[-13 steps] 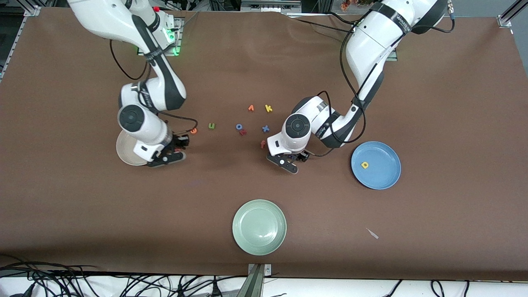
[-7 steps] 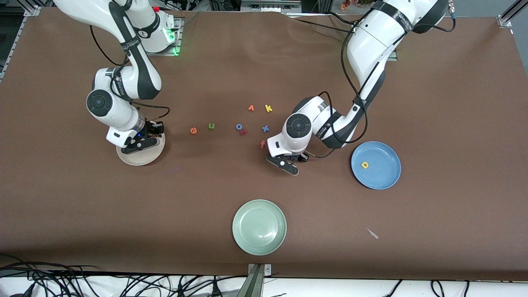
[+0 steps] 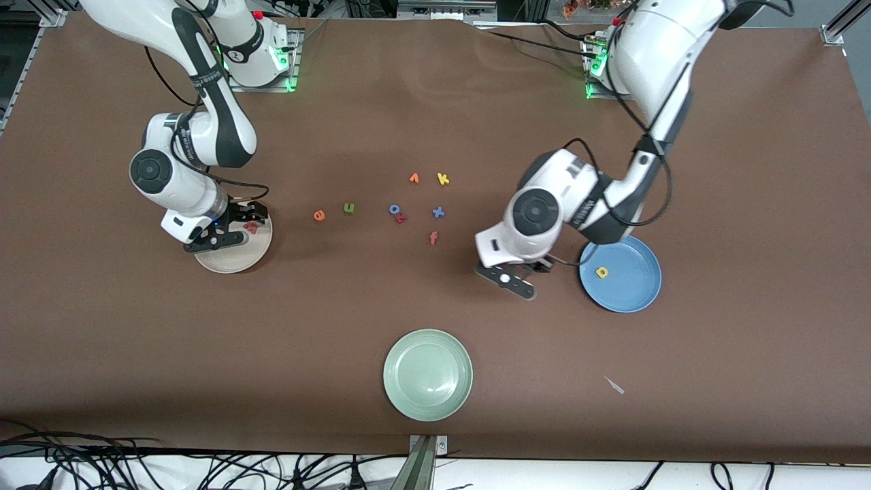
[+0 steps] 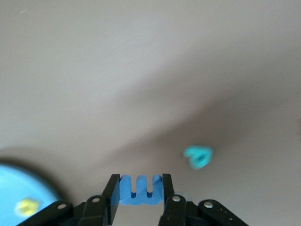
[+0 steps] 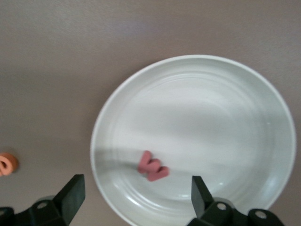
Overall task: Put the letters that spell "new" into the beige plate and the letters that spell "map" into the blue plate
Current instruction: 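Release the pink w on the white plate while the left gripper carries the blue letter, then release the blue letter on the blue plate while the right gripper grasps the orange e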
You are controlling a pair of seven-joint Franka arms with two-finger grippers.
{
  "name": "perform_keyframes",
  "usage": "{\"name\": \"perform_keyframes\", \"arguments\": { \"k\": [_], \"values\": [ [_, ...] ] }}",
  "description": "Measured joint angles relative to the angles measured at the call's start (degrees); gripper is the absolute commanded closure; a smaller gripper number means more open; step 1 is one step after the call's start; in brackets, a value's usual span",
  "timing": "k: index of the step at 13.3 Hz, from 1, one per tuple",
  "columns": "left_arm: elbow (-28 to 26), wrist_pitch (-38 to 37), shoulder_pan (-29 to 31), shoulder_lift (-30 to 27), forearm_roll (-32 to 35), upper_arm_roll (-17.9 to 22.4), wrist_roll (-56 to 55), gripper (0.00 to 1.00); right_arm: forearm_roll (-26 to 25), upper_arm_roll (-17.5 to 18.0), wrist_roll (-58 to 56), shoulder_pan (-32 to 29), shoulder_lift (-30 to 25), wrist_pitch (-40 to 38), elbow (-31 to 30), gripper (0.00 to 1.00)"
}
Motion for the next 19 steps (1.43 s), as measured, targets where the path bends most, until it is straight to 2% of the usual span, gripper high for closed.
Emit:
{"name": "perform_keyframes", "arguments": {
  "k": [3,5,7,8,10,13,16,19],
  "values": [
    [-1.4,-3.4,9.4,-0.5,0.0,0.3,12.9,0.82,0.1,4.4,11.5,0.1,0.0,1.0,0.0,0.00],
    [-4.3,-3.4,14.2,-0.4,0.0,0.4,16.9,0.82,0.1,7.6,19.5,0.2,0.0,2.1,0.1,0.00],
    [-7.1,-3.3,17.0,-0.4,0.0,0.4,18.5,0.77,0.1,10.0,25.2,0.4,0.0,2.6,0.0,0.00],
    [-8.4,-2.8,17.8,-0.4,0.2,0.4,18.9,0.64,0.1,10.9,27.1,0.4,0.0,3.0,-0.1,0.00],
    [-11.5,0.7,18.6,-0.4,3.2,0.4,19.3,0.00,0.1,12.4,29.4,0.4,0.0,5.6,-1.0,0.00],
    [-12.8,2.4,18.7,-0.7,4.4,0.1,19.3,0.00,0.1,13.9,32.1,0.5,0.7,11.4,-3.7,0.00],
    [-12.6,2.1,18.7,-3.3,4.4,-2.4,17.5,0.00,0.1,15.4,33.6,0.7,2.3,12.4,-4.4,0.01],
    [-12.5,1.7,18.5,-4.9,4.4,-7.2,3.9,0.00,0.1,15.6,33.6,0.7,3.5,12.7,-4.4,0.09]
  ]
}}
